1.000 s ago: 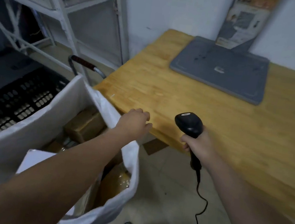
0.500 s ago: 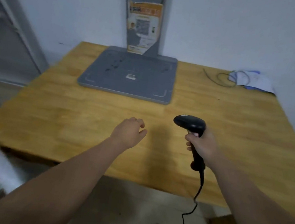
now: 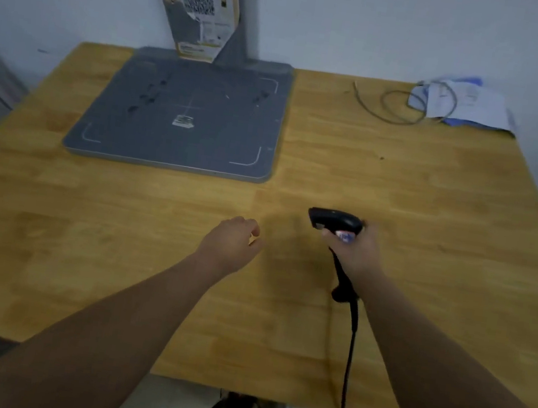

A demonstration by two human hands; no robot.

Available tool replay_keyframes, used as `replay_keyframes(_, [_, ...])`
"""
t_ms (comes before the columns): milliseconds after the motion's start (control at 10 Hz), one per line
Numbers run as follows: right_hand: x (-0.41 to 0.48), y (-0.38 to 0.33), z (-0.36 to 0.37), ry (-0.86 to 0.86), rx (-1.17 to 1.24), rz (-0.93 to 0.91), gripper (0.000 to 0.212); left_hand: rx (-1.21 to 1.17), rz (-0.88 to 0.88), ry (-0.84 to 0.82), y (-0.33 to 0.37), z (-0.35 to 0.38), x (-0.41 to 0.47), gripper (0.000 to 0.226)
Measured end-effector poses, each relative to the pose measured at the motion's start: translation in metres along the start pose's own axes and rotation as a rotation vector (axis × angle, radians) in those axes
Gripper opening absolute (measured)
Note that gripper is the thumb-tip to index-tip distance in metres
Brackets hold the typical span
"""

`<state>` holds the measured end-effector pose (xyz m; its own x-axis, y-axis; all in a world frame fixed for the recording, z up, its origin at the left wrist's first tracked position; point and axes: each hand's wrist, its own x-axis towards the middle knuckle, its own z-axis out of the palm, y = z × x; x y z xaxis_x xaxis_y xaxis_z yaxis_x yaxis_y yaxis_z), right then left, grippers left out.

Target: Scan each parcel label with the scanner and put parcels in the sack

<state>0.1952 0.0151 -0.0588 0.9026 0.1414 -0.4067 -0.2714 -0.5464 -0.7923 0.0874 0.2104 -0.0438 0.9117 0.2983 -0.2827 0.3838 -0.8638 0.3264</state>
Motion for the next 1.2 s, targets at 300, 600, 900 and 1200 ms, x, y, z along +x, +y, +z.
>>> replay_keyframes(300, [0.079,-0.083,0.039,0.08,0.1,-0.103,0.079,-0.031,-0.034,0.064,-0.039,-0.034,0.076,0.03])
replay_keyframes(600, [0.09,-0.052,0.069,0.098,-0.148,0.052,0.056,-0.093,-0.009,-0.006,-0.06,-0.031,0.109,0.031])
replay_keyframes(900, [0.083,-0.057,0.059,0.028,-0.311,0.088,0.093,-0.074,0.047,-0.019,-0.048,-0.046,0.117,0.029])
replay_keyframes(1200, [0.053,-0.061,0.033,0.052,-0.447,0.008,0.075,-0.09,0.074,0.075,-0.026,-0.07,0.091,0.031])
